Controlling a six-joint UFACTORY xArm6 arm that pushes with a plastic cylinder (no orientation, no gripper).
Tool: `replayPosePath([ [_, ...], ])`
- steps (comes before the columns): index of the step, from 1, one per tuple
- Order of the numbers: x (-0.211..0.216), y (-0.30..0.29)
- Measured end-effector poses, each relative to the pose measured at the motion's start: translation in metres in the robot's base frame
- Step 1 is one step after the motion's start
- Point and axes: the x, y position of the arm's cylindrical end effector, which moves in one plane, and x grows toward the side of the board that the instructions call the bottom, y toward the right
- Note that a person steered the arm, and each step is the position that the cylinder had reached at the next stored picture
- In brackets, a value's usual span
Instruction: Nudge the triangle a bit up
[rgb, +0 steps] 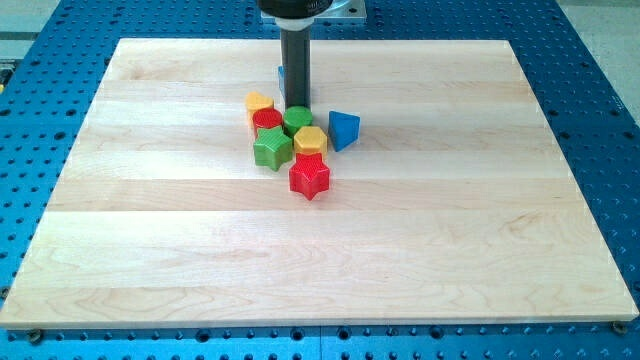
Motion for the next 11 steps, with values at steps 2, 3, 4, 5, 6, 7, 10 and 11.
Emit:
replayPosePath([
  [2,0.055,0.000],
  [3,0.056,0.009],
  [4,0.055,0.017],
  [5,0.062,0.021],
  [6,0.063,0.039],
  [7,0.063,0.062],
  [10,0.124,0.087],
  [11,0.166,0.087],
])
